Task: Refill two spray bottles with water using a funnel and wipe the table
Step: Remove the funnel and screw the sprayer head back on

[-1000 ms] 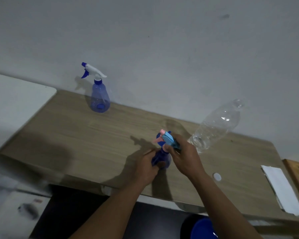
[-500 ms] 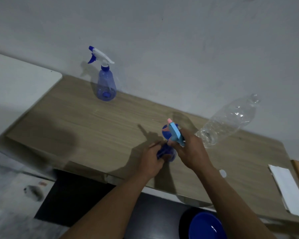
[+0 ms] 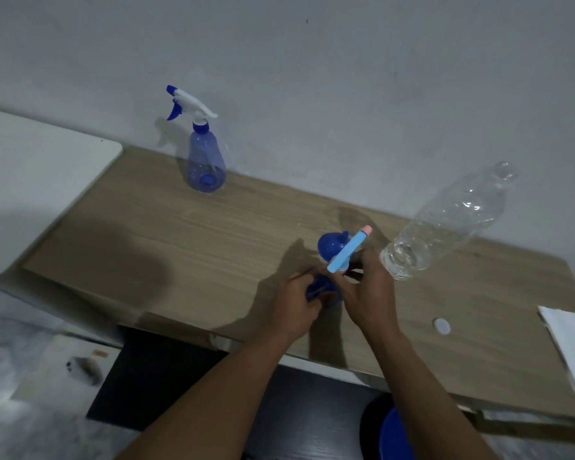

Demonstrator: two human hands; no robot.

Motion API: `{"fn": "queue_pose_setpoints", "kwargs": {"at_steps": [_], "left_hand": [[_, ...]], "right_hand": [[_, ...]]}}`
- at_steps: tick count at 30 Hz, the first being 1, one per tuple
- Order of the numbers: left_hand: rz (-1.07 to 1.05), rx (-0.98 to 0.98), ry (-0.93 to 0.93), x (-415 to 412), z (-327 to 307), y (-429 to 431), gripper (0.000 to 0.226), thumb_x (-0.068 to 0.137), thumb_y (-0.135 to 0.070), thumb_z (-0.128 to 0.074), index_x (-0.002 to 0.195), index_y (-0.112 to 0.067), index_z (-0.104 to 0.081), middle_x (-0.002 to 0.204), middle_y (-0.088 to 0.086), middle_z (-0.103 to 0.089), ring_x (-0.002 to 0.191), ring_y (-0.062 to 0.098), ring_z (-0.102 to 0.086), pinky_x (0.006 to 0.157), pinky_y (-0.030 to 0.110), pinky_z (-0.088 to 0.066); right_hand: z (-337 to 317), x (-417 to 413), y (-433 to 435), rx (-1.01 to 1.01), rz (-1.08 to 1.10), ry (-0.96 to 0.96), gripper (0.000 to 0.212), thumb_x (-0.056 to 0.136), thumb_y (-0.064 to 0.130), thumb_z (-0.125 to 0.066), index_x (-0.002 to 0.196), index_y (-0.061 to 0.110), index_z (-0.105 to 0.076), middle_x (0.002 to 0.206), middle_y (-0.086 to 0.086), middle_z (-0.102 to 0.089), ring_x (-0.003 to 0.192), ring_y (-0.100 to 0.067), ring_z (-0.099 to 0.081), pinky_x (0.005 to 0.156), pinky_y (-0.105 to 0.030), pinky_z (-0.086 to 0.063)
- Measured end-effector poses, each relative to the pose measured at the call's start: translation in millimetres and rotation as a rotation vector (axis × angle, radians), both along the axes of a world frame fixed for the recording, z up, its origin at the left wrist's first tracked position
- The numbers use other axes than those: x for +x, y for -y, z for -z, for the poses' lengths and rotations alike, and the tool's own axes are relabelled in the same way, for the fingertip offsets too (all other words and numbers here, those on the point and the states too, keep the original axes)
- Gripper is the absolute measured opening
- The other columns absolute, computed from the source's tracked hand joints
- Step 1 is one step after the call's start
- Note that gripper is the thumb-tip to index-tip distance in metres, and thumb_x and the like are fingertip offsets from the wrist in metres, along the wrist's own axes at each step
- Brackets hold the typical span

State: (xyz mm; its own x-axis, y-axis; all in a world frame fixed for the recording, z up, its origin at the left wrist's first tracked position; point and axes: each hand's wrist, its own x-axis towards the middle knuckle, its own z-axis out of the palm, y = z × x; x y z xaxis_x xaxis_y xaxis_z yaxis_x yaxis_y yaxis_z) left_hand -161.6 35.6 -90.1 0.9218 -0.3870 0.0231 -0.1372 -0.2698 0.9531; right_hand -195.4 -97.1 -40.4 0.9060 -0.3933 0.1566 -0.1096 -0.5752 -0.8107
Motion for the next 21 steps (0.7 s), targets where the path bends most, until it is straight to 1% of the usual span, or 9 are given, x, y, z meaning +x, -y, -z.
{"fn": "queue_pose_setpoints", "kwargs": {"at_steps": [2,3,6,9,11,12,14,17,21], "left_hand": [[-0.005,-0.001,0.004,0,1,0,0.039,0.084,-0.008,-0.076,0.12,-0.018,-0.069,0.116,-0.012,-0.062,0.101,-0.011,-0.058,0.086,0.003,-0.042],[0.0,0.006,0.012,0,2,-1,0.04,0.084,-0.006,-0.074,0.123,-0.016,-0.068,0.116,-0.01,-0.063,0.101,-0.008,-0.059,0.087,0.003,-0.043],[0.033,0.024,0.03,2,3,-2,0.043,0.085,-0.009,-0.074,0.127,-0.015,-0.066,0.119,-0.004,-0.065,0.106,0.004,-0.062,0.09,0.013,-0.048],[0.005,-0.001,0.006,2,6,-2,0.044,0.082,-0.001,-0.071,0.123,-0.015,-0.07,0.12,-0.003,-0.065,0.107,0.005,-0.062,0.092,0.017,-0.049],[0.001,-0.006,-0.036,2,7,-1,0.044,0.083,-0.001,-0.07,0.124,-0.017,-0.069,0.122,-0.003,-0.064,0.109,0.007,-0.063,0.096,0.026,-0.052],[0.003,-0.014,-0.051,2,7,-1,0.043,0.083,-0.004,-0.071,0.124,-0.018,-0.069,0.122,-0.003,-0.065,0.109,0.007,-0.063,0.097,0.029,-0.053],[0.019,-0.039,-0.057,4,7,-1,0.041,0.083,-0.01,-0.074,0.122,-0.021,-0.069,0.119,-0.007,-0.066,0.108,0.006,-0.064,0.096,0.032,-0.054],[0.039,-0.046,-0.029,5,5,-1,0.042,0.084,-0.018,-0.078,0.125,-0.02,-0.068,0.119,-0.007,-0.067,0.108,0.007,-0.064,0.095,0.031,-0.053],[0.026,-0.066,-0.046,4,5,-1,0.041,0.084,-0.017,-0.079,0.124,-0.019,-0.069,0.115,-0.01,-0.067,0.105,0.003,-0.064,0.092,0.022,-0.052]], "right_hand": [[4,-1,-1,-0.012,-0.026,0.046,0.024,0.085,0.021,-0.081,0.098,0.024,-0.061,0.092,0.012,-0.065,0.088,0.008,-0.062,0.068,-0.004,-0.045],[5,-2,-1,-0.058,-0.052,0.088,0.02,0.087,0.024,-0.078,0.098,0.023,-0.062,0.092,0.014,-0.062,0.088,0.004,-0.061,0.069,-0.005,-0.044],[10,-5,1,-0.092,-0.103,0.163,0.01,0.092,0.021,-0.071,0.1,0.021,-0.065,0.091,0.017,-0.06,0.089,0.0,-0.06,0.073,-0.008,-0.044],[11,-2,1,0.054,-0.04,0.073,0.02,0.087,0.02,-0.079,0.1,0.025,-0.065,0.093,0.016,-0.068,0.091,-0.001,-0.066,0.075,-0.015,-0.053],[10,-2,-1,0.126,-0.025,0.069,0.028,0.082,0.025,-0.084,0.097,0.035,-0.062,0.095,0.023,-0.068,0.091,0.002,-0.067,0.072,-0.01,-0.053],[10,-2,-2,0.127,-0.027,0.078,0.028,0.082,0.028,-0.084,0.097,0.035,-0.062,0.097,0.025,-0.068,0.091,0.002,-0.067,0.072,-0.009,-0.052],[12,-5,-1,0.113,-0.064,0.128,0.02,0.087,0.028,-0.079,0.101,0.029,-0.065,0.097,0.019,-0.068,0.093,-0.003,-0.068,0.074,-0.01,-0.052],[15,-8,1,0.054,-0.113,0.191,0.013,0.098,0.02,-0.068,0.109,0.024,-0.068,0.099,0.015,-0.066,0.095,-0.008,-0.067,0.077,-0.009,-0.05],[19,-8,3,0.075,-0.054,0.159,0.012,0.094,0.02,-0.07,0.105,0.026,-0.069,0.1,0.02,-0.067,0.096,-0.001,-0.066,0.078,-0.009,-0.051]]}}
